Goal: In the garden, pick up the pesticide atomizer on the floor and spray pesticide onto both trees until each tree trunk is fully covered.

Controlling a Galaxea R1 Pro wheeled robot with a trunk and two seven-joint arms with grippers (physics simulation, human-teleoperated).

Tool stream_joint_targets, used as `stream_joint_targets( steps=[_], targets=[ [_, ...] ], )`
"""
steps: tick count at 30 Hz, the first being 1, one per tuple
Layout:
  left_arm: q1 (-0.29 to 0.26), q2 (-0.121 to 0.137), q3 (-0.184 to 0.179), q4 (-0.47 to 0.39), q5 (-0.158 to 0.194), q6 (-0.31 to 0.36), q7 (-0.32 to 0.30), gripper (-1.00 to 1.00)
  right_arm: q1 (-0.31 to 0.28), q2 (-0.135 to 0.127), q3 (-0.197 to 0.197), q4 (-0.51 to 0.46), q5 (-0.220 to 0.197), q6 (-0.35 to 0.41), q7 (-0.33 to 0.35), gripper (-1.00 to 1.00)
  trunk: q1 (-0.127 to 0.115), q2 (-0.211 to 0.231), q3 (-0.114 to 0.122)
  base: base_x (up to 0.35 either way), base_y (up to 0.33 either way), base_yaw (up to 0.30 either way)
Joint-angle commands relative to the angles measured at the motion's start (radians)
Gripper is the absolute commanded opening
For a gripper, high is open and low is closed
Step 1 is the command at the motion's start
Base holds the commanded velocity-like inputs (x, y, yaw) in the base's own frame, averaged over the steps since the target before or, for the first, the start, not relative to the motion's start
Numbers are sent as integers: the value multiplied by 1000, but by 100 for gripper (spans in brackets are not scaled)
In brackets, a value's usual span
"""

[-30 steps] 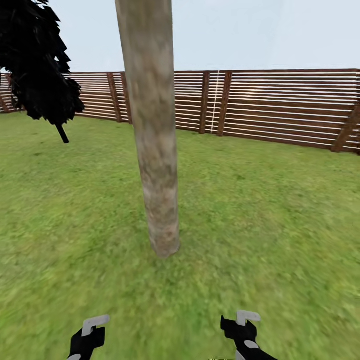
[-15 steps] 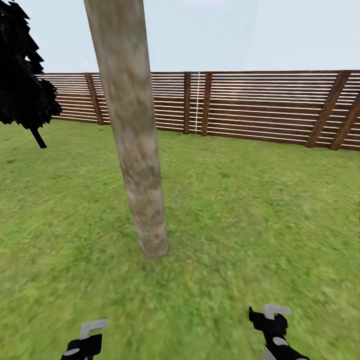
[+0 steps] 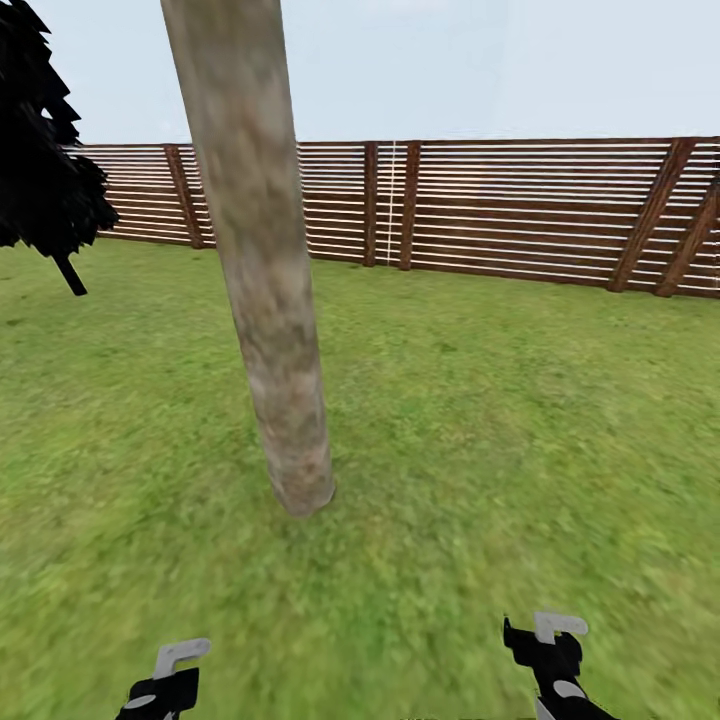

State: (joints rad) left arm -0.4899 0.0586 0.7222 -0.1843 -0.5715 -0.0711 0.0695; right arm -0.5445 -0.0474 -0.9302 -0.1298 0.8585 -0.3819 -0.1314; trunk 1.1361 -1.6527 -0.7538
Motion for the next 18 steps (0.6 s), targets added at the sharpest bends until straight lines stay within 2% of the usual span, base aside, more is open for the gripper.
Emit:
stream_joint_targets(
  steps=[1,3,4,7,8,10,11,12,13,15,18],
  targets=[
    [0,0,-2,0,0,0,0,-100,3,0,0,0,0,-1,24,100,4,-7,-3,0,0,-238],
    [0,1,-4,0,-1,0,-1,-100,7,-8,-1,-4,-1,-1,159,100,12,-21,-9,0,0,-266],
    [0,3,-5,0,-1,1,-2,-100,8,-27,-1,-4,-3,0,224,100,15,-28,-13,0,0,-277],
    [2,3,-7,0,-1,2,-2,-100,9,-106,-4,-4,-10,0,367,100,27,-49,-22,0,0,-281],
    [2,2,-7,1,-3,2,-2,-100,9,-147,-11,-3,-11,0,454,100,31,-56,-25,0,0,-283],
    [2,1,-7,3,-3,2,-2,-100,9,-185,-58,-4,-10,0,578,100,38,-70,-31,0,0,-282],
    [2,1,-8,3,-4,2,-2,-100,9,-191,-84,-4,-9,0,605,100,42,-77,-35,0,0,-276],
    [2,2,-8,3,-4,2,-2,-100,9,-207,-140,-5,-8,1,637,100,46,-84,-38,0,0,-250],
    [2,3,-9,3,-4,2,-2,-100,9,-215,-159,-5,-7,1,645,100,50,-91,-41,0,0,-185],
    [2,5,-7,2,-4,2,-2,-100,9,-222,-182,-5,-6,1,653,100,58,-105,-47,0,0,-78],
    [-6,7,-5,-5,-5,33,-3,-100,9,-224,-190,-5,-6,1,657,100,69,-126,-56,0,0,-23]
  ],
)
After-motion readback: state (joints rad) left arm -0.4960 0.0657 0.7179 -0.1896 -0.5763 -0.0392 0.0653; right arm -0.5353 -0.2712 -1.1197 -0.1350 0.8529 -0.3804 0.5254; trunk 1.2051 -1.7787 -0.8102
